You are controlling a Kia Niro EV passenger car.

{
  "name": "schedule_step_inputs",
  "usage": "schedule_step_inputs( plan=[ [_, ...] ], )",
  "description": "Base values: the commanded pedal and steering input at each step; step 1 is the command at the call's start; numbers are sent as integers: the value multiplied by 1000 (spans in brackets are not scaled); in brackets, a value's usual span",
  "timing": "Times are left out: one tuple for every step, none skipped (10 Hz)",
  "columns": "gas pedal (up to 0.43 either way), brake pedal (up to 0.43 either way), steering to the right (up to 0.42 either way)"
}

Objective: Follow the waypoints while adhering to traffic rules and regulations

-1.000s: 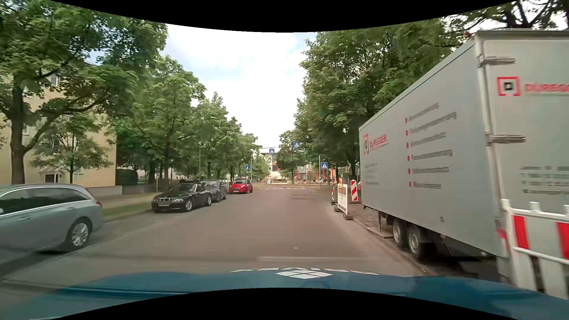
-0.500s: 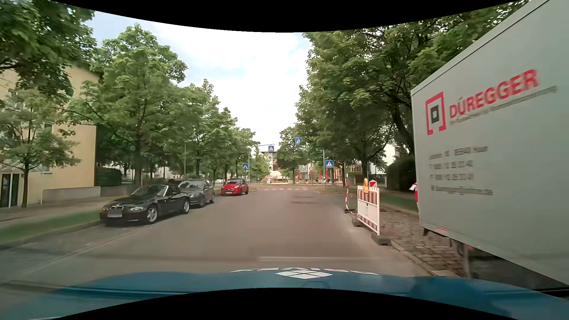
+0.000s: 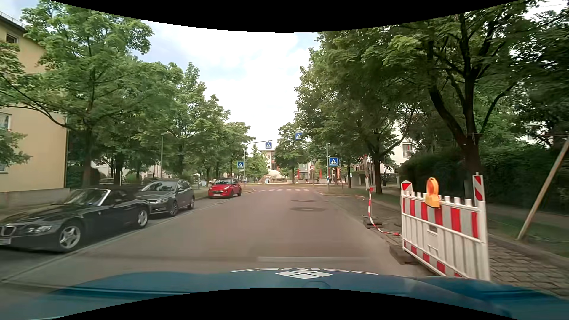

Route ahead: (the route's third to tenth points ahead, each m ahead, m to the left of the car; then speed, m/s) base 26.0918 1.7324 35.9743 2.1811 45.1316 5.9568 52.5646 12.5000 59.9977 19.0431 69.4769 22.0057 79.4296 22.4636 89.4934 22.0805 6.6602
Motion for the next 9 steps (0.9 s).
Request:
schedule_step_inputs(
  plan=[
    [130,0,2],
    [130,0,3],
    [138,0,3],
    [138,0,3],
    [138,0,3],
    [138,0,5],
    [138,0,6],
    [138,0,10],
    [138,0,12]
  ],
)
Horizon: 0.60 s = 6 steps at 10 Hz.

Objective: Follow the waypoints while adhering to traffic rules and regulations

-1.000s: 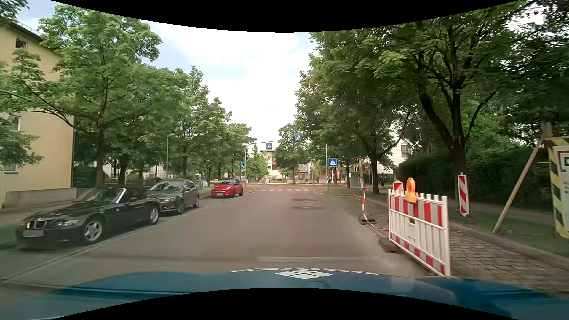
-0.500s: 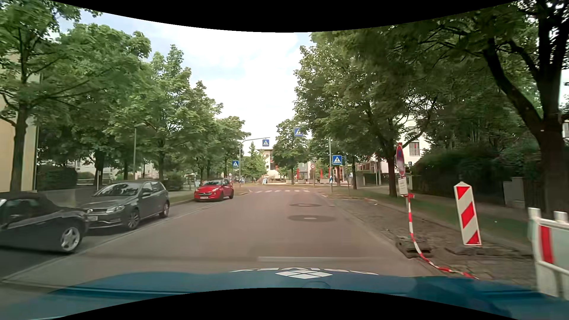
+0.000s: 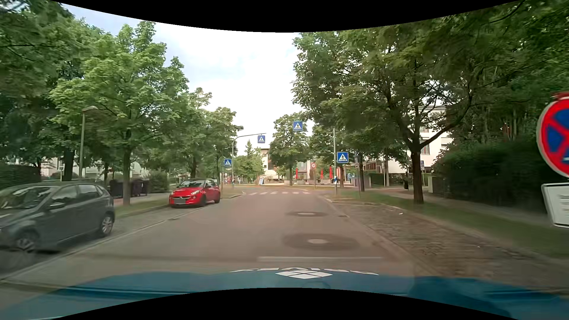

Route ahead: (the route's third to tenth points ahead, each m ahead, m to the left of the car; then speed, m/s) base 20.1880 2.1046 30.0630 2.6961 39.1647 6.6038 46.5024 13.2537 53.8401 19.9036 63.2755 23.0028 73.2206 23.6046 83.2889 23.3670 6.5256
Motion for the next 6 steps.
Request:
schedule_step_inputs(
  plan=[
    [138,0,13],
    [138,0,13],
    [138,0,13],
    [150,0,13],
    [150,0,13],
    [150,0,13]
  ],
)
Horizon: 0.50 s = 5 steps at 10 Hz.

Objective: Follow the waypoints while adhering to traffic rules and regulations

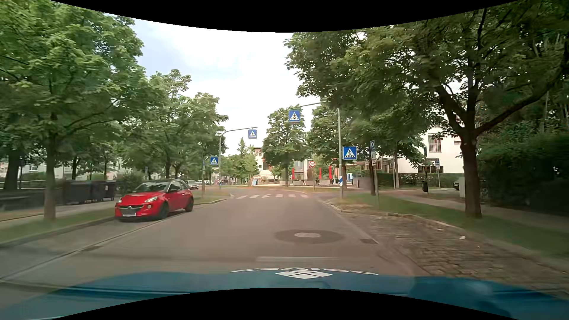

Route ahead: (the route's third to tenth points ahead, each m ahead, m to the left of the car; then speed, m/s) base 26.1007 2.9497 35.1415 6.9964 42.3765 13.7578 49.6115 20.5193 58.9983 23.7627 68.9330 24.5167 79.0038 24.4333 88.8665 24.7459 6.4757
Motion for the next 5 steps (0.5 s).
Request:
schedule_step_inputs(
  plan=[
    [150,0,13],
    [150,0,13],
    [150,0,13],
    [150,0,12],
    [150,0,11]
  ],
)
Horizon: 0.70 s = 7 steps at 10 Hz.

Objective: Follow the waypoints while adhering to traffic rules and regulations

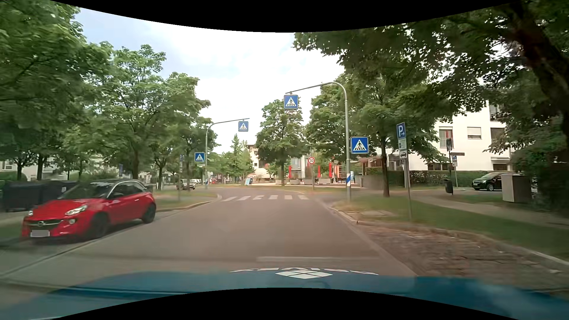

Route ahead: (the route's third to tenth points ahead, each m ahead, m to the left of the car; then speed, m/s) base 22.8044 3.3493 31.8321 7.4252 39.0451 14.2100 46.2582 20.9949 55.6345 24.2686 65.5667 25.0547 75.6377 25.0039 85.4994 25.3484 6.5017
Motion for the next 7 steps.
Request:
schedule_step_inputs(
  plan=[
    [150,0,11],
    [150,0,11],
    [150,0,11],
    [150,0,11],
    [150,0,10],
    [150,0,7],
    [138,0,7]
  ],
)
